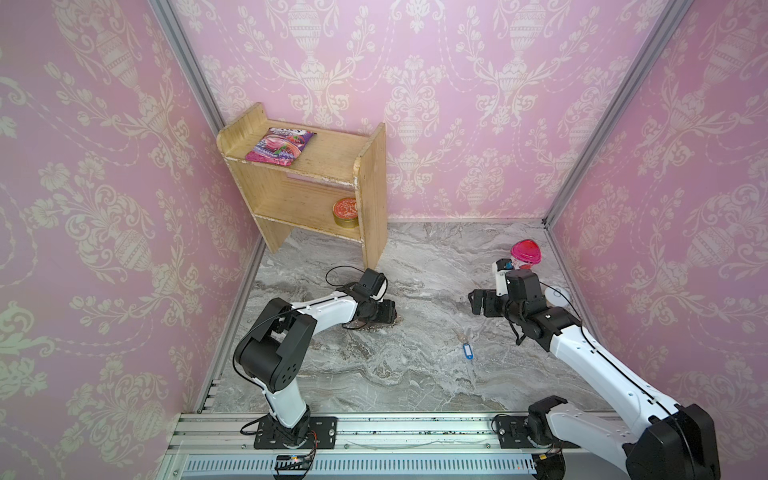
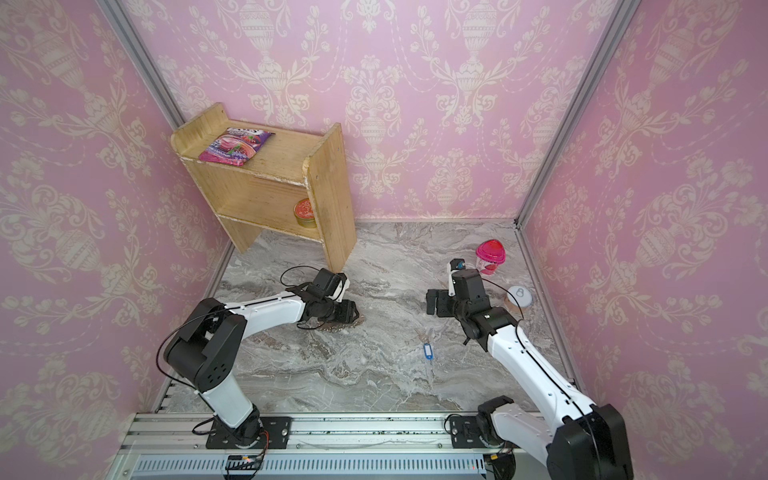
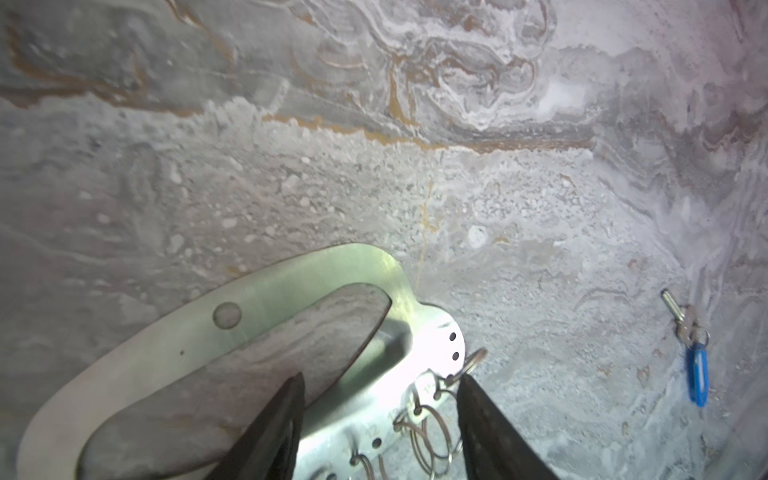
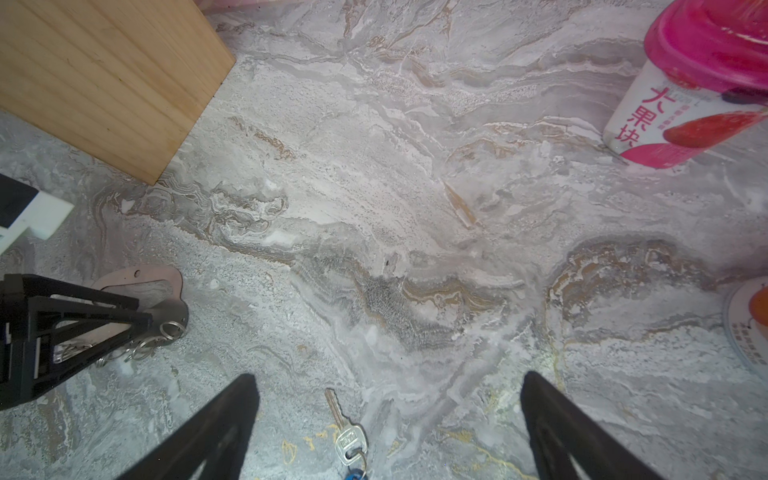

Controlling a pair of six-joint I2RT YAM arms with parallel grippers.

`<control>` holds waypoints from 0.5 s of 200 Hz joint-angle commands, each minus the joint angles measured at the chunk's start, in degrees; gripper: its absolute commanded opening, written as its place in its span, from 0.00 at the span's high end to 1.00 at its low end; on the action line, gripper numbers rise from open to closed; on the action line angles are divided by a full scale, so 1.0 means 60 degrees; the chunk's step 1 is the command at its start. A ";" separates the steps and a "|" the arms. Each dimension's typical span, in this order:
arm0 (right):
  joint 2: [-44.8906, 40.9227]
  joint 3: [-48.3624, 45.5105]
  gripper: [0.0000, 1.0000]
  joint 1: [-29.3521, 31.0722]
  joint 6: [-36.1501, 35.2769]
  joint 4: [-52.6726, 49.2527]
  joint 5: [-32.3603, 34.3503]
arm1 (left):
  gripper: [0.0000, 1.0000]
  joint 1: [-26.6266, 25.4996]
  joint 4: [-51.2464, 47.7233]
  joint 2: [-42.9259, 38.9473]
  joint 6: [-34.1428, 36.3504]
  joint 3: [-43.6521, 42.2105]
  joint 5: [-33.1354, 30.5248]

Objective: Put the keys on the keyring
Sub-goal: 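Move the left gripper over the metal ring plate while the right gripper lowers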

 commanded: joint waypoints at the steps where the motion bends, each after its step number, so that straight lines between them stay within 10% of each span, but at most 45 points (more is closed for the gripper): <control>1: 0.0025 0.0250 0.00 0.0099 0.0163 -0.0027 -0.0046 | 0.40 -0.0271 -0.0456 -0.0450 -0.0584 -0.0243 0.0117; 100: -0.0582 0.0005 0.00 0.0218 0.0353 -0.0275 0.0132 | 0.62 -0.2178 -0.2189 -0.1494 0.0466 0.0379 -0.2199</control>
